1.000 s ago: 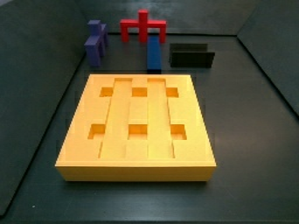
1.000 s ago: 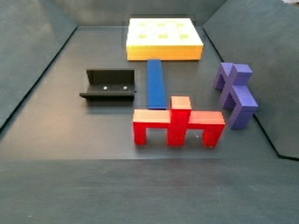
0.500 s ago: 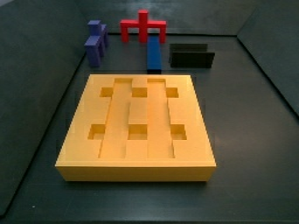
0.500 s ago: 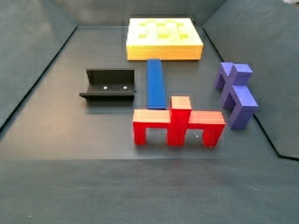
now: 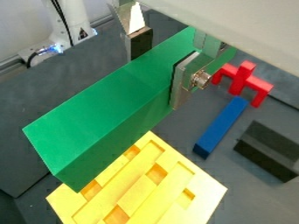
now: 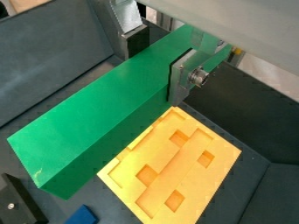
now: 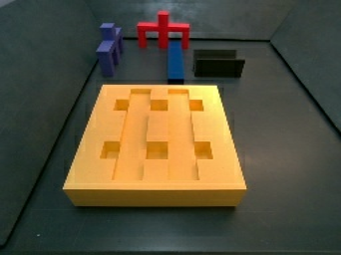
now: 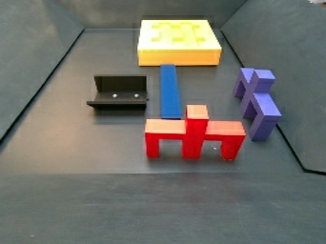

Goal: Pick up the green object. Move up. Move to above the board. Insert the green object.
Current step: Insert the green object.

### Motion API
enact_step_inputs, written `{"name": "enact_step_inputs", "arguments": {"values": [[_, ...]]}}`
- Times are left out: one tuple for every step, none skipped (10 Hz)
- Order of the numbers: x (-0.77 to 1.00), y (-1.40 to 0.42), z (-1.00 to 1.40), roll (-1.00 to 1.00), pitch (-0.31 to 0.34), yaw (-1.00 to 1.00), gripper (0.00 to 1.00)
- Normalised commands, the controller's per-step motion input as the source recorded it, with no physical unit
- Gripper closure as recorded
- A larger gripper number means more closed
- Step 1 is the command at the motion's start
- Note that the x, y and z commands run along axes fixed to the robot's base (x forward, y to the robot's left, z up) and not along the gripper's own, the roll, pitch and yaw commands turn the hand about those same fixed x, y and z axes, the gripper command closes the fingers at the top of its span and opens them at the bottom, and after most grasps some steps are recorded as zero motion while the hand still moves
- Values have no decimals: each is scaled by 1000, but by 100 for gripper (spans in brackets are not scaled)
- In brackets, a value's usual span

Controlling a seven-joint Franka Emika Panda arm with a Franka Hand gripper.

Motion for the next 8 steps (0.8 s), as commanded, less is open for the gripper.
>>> {"name": "enact_step_inputs", "arguments": {"values": [[-477,-137,-677,-27,-261,0,100],[-491,-169,-686,-30,-254,0,100],[-520,-151,-729,-29,-230,0,100],[-417,-137,-654,-49,-267,0,100],[-326,-100,-626,-57,-280,60,100],[-60,-26,-680,-67,-253,186,100],[203,-60,-903,-67,-113,231,100],[289,-60,-977,-47,-91,234,100]]}}
